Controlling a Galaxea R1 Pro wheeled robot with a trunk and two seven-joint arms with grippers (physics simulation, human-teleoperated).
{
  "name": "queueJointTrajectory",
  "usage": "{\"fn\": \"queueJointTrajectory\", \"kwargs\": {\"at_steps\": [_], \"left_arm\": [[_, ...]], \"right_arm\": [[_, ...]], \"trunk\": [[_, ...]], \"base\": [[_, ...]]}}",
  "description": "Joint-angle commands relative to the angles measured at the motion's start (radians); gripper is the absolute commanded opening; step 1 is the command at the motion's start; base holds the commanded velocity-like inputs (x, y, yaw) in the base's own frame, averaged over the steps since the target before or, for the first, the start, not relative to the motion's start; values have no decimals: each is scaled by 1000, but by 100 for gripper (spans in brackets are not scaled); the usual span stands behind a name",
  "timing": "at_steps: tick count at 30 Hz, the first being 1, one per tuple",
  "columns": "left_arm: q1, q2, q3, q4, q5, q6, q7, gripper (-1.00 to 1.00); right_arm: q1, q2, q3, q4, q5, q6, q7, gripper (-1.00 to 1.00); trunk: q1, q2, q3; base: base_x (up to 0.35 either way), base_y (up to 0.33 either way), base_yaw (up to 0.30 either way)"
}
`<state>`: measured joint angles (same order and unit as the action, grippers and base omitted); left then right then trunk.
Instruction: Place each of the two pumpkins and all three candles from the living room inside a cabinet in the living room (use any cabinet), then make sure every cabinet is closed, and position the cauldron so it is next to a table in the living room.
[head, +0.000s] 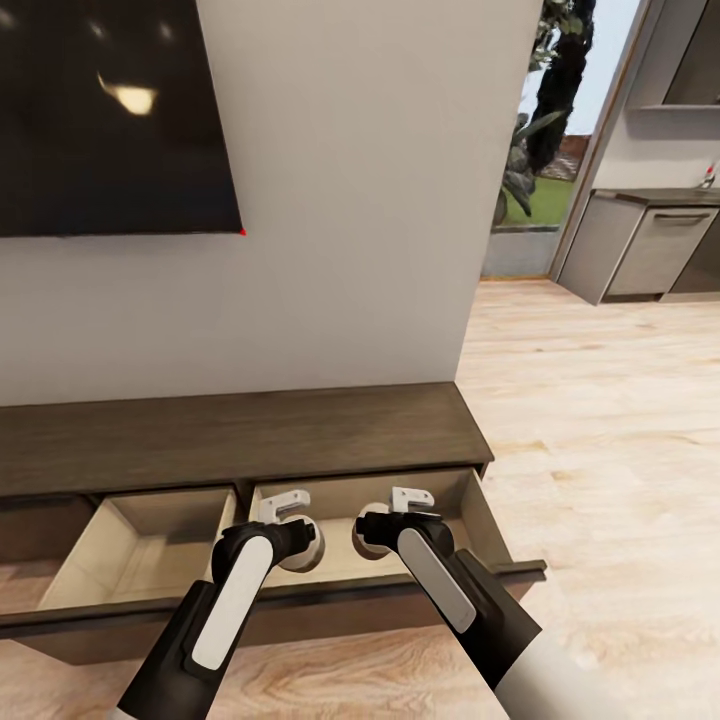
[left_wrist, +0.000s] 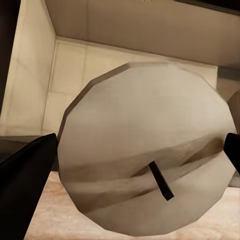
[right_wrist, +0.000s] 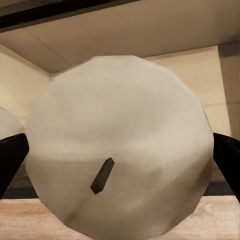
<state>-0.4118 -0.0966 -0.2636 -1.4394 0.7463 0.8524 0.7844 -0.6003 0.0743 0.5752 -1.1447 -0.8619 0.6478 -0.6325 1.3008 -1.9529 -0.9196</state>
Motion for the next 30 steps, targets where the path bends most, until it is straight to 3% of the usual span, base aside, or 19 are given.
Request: {"fn": "queueJointTrajectory", "kwargs": {"at_steps": [1,30], "left_arm": [[-1,0,-1,-1,10,0,10,-100],[-1,0,0,-2,13,1,10,-100]], "right_arm": [[-1,0,2,-1,-9,0,-10,-100],[-1,0,2,-1,-9,0,-10,-100]], "trunk": [[4,-8,-4],[8,-15,-7]], "base": [[0,0,0],[57,10,0]]}}
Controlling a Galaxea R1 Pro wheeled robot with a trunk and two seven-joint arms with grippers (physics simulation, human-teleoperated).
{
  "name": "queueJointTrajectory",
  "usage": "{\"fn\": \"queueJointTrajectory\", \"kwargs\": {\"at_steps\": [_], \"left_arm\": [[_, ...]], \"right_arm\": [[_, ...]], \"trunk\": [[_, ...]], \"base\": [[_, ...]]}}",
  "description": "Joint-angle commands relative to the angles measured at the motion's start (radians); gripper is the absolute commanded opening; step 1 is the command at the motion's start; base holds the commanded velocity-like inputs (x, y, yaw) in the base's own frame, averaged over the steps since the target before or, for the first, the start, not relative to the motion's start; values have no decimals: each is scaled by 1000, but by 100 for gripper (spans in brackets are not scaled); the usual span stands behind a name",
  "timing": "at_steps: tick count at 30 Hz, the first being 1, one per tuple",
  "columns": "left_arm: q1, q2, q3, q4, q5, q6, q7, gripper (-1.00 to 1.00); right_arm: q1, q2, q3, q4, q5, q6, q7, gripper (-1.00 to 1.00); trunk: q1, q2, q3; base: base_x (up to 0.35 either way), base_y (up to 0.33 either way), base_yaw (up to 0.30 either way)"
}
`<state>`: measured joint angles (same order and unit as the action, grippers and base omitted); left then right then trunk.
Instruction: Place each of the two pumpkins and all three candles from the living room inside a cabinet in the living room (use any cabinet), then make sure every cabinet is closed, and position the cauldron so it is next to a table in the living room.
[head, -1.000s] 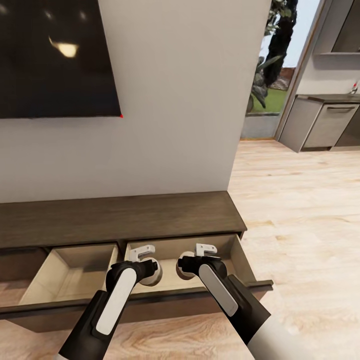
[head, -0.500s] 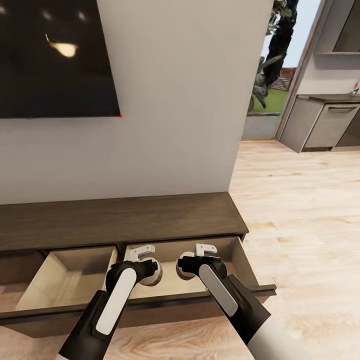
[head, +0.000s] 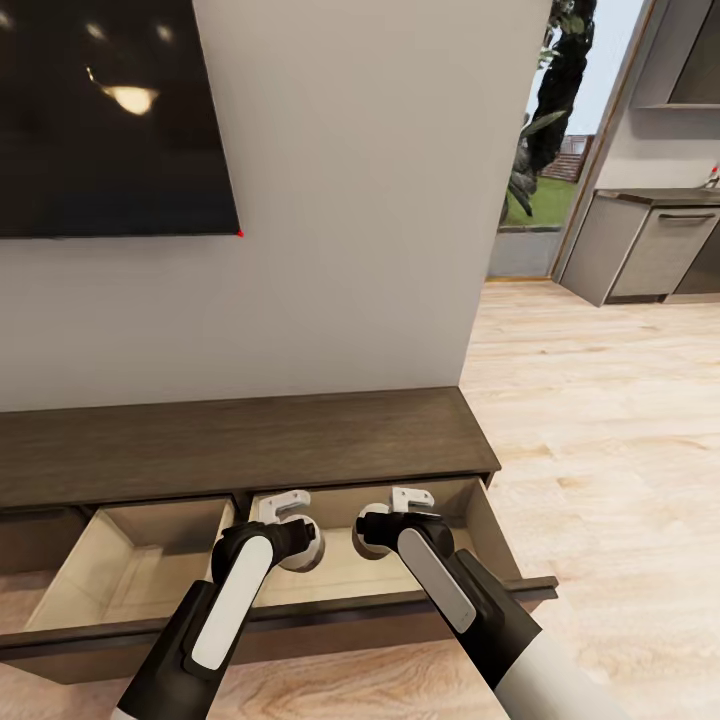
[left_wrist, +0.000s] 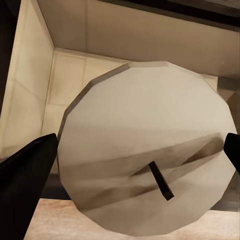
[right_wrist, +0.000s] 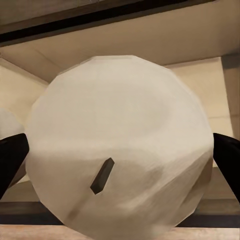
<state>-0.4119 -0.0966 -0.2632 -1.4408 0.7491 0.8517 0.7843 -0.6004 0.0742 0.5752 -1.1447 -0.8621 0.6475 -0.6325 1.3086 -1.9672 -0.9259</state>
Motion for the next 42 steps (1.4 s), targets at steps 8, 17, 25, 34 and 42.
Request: {"fn": "queueJointTrajectory", "kwargs": {"at_steps": [8,17,25,34,42], "left_arm": [[-1,1,-1,-1,10,1,10,-100],[-1,0,-1,0,10,1,10,-100],[-1,0,-1,0,10,-15,10,-100],[-1,0,-2,0,12,-25,10,-100],[-1,0,-2,0,12,-25,9,-100]], "right_arm": [[-1,0,2,-1,-9,0,-10,-100],[-1,-1,2,-1,-9,0,-10,-100],[-1,-1,2,-1,-9,1,-10,-100],[-1,-1,2,-1,-9,1,-10,-100],[-1,-1,2,-1,-9,1,-10,-100]], "trunk": [[31,-56,-26],[65,-119,-54],[96,-175,-79],[96,-175,-79],[96,-175,-79]], "base": [[0,0,0],[0,0,0],[0,0,0],[5,0,0],[72,0,0]]}}
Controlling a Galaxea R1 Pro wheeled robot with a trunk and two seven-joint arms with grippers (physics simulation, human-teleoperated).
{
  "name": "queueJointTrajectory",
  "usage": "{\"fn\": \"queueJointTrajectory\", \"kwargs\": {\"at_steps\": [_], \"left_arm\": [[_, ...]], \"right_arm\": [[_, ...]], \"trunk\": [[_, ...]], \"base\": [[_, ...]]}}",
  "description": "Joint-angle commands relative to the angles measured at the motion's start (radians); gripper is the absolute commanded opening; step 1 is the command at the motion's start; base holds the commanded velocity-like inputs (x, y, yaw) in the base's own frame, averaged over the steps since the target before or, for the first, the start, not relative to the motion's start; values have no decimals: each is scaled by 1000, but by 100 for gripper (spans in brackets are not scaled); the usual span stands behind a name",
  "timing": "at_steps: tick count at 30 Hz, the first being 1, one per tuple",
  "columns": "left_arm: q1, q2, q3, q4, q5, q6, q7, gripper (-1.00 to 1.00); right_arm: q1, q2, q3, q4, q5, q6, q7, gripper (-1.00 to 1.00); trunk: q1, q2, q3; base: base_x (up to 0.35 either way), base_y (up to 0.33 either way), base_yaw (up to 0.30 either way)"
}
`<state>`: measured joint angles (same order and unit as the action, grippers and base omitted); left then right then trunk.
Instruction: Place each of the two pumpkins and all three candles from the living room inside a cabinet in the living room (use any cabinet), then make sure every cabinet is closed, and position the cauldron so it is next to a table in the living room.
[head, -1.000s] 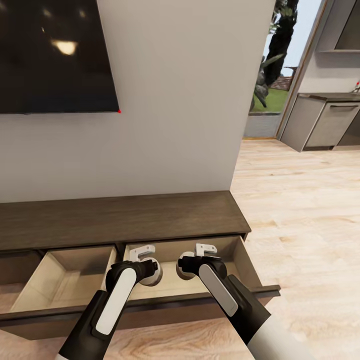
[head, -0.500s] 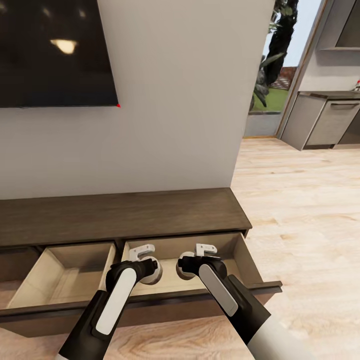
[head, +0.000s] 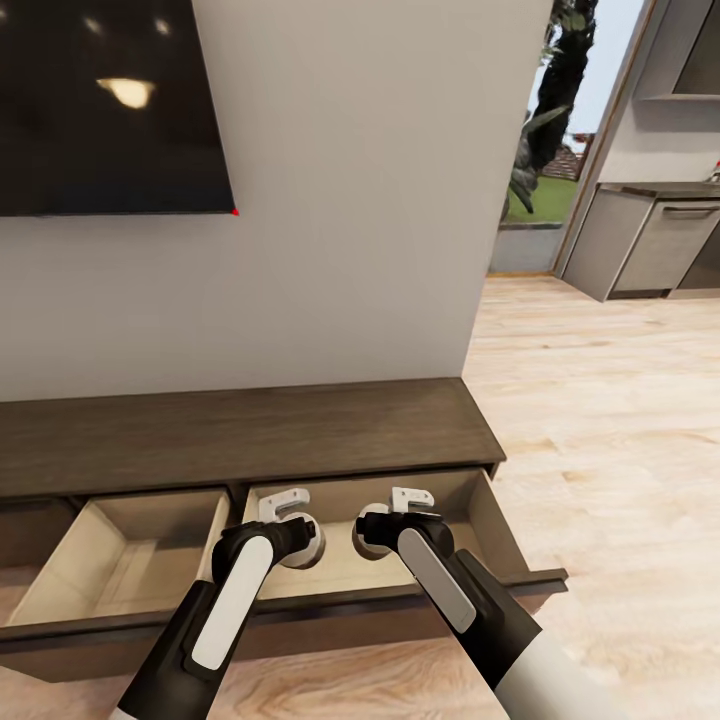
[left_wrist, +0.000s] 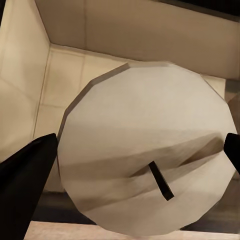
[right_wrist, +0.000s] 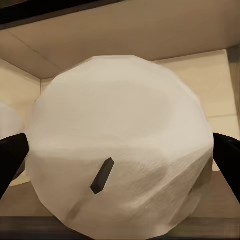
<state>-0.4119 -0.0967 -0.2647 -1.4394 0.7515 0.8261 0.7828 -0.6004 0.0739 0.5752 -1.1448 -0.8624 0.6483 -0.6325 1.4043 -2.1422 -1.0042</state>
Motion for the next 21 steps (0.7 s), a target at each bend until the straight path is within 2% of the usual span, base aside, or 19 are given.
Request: {"fn": "queueJointTrajectory", "kwargs": {"at_steps": [1,9,21], "left_arm": [[-1,0,-1,-1,9,2,10,-100],[-1,1,-1,-2,8,1,10,-100],[-1,1,-1,-1,9,1,10,-100]], "right_arm": [[-1,0,2,-1,-9,1,-10,-100],[-1,0,2,-1,-9,1,-10,-100],[-1,0,2,-1,-9,1,-10,-100]], "trunk": [[0,0,-1],[0,0,-1],[46,-84,-38]], "base": [[142,0,0],[46,0,0],[0,0,0]]}}
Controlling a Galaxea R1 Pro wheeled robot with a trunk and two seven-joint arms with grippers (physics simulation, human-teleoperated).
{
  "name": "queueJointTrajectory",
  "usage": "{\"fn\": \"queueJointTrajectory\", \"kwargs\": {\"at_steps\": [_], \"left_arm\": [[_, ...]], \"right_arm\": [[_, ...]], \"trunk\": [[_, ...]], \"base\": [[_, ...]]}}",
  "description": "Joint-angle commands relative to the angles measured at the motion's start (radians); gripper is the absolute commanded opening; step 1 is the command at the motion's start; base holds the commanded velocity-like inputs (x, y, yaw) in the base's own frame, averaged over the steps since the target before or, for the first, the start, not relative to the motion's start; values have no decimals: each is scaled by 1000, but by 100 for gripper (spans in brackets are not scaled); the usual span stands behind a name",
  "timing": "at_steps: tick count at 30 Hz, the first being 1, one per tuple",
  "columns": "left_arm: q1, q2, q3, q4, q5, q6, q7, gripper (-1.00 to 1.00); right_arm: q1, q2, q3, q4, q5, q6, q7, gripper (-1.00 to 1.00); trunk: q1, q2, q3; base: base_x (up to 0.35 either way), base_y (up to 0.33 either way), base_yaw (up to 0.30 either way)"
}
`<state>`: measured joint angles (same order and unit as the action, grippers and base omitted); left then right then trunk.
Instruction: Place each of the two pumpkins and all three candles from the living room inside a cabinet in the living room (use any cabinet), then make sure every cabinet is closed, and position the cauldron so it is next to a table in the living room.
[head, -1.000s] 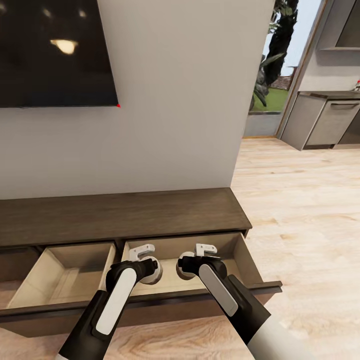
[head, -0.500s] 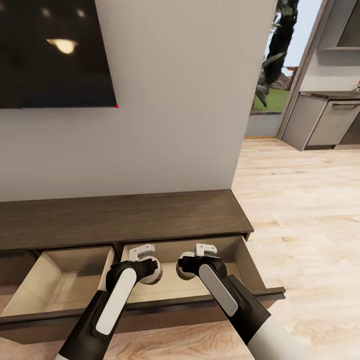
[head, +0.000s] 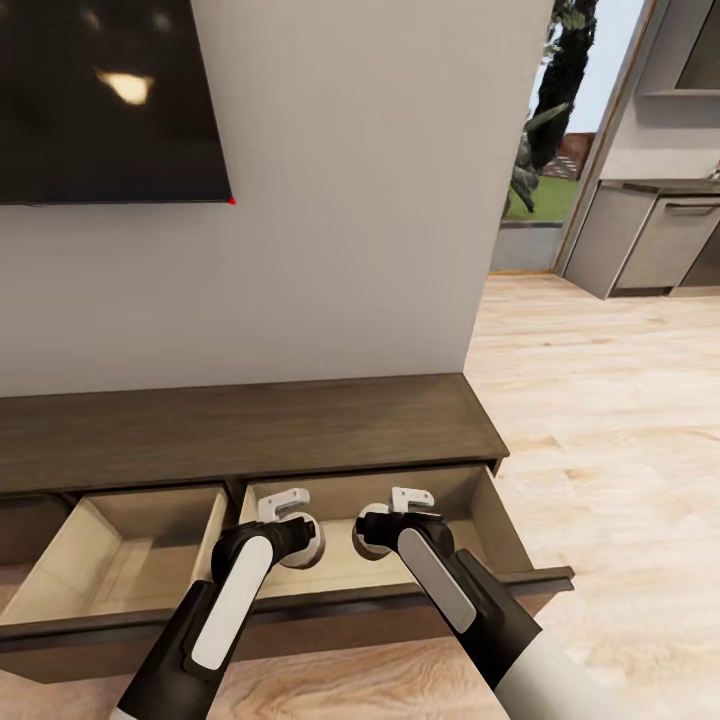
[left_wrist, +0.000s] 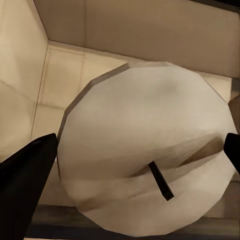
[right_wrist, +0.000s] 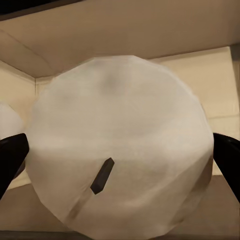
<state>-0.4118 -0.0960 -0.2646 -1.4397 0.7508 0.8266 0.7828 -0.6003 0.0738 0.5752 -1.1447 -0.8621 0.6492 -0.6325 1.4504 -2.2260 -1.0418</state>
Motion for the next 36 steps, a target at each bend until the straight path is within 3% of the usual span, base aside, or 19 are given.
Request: {"fn": "queueJointTrajectory", "kwargs": {"at_steps": [1,16,36], "left_arm": [[-1,0,-1,-1,9,0,10,-100],[-1,-1,-1,-1,9,-1,10,-100],[-1,-1,-1,-1,10,-1,10,-100]], "right_arm": [[-1,0,2,-1,-9,0,-10,-100],[-1,0,2,-3,-9,0,-10,-100],[-1,0,2,-3,-9,0,-10,-100]], "trunk": [[4,-8,-4],[61,-113,-51],[61,-113,-51]], "base": [[0,0,0],[0,0,0],[37,0,0]]}}
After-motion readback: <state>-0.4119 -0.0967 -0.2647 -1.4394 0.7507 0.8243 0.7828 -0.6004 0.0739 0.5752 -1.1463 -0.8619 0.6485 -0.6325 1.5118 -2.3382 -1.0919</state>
